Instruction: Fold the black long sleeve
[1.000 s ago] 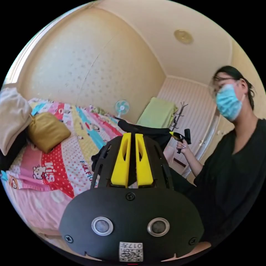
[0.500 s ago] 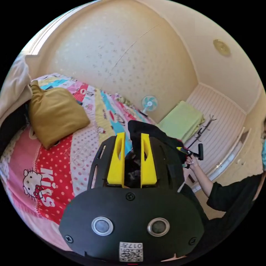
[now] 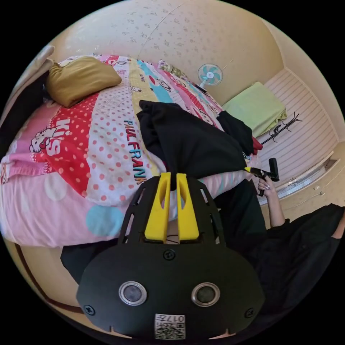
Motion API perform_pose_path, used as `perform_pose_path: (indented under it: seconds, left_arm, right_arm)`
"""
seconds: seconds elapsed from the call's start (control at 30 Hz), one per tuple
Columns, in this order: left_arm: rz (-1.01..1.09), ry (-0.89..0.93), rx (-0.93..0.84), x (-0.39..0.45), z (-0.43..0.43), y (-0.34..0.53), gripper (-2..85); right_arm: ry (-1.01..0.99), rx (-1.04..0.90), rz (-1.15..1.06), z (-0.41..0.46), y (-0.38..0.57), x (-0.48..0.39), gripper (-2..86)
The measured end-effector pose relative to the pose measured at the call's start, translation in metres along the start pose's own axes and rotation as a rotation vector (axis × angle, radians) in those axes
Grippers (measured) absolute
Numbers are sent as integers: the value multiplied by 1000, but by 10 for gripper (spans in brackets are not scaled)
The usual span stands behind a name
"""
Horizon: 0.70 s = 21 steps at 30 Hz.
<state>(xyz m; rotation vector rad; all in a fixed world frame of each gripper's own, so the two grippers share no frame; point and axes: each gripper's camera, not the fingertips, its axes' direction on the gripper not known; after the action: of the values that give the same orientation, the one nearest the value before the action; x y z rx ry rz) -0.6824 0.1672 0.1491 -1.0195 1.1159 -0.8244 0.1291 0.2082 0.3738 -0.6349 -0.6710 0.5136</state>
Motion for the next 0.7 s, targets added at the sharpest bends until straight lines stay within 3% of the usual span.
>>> perform_pose_path:
  seconds: [0.1,0.2,0.37,0.6,0.7]
  left_arm:
    - [-59,64,-123,-14,-3,-3,34]
    - [-177,-7,-191,-37,6,5,49]
    - [-295,39,-14,-51,-28,19,92]
    - [-403,234,130,-67,-13,-2,116]
    - [-419,177,122,-62,-17,-10,128]
  right_arm:
    - [89,-113,78,3,-2,4,27]
    - [247,-138,65,8,-20,-9,39]
    - [318,141,-142,2,-95,-60,93]
    - [392,-231,37,123,-219,-15,96]
    - [458,-125,-26,114,-220,-38,51]
